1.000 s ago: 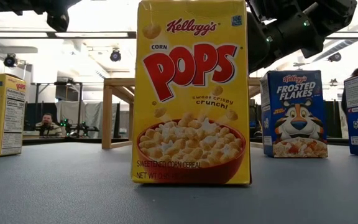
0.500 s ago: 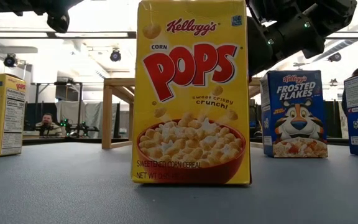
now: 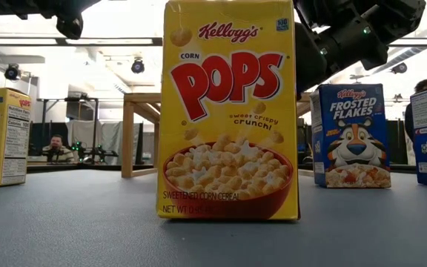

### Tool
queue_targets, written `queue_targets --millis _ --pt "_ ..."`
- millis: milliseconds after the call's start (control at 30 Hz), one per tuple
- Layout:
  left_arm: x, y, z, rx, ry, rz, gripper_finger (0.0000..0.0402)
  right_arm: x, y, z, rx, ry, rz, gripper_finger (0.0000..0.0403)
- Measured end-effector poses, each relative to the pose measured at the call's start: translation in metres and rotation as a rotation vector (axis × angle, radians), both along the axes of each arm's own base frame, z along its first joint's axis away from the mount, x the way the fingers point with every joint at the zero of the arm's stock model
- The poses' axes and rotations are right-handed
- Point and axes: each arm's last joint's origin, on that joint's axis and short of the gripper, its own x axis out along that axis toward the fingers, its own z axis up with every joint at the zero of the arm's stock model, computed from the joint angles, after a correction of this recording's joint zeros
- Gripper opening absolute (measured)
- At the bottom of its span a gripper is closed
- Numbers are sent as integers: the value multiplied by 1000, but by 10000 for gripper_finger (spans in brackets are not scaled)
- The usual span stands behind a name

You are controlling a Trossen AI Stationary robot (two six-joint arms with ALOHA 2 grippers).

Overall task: Stack cereal on shelf
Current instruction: Put the bottom red cereal box aligned with the other red cereal box on the shelf

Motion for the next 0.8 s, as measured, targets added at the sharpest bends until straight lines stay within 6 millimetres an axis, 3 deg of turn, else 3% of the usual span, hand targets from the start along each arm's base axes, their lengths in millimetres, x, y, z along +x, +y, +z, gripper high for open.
queue_targets --millis 800 --pt "0 0 0 0 0 0 76 0 1 0 -15 0 33 322"
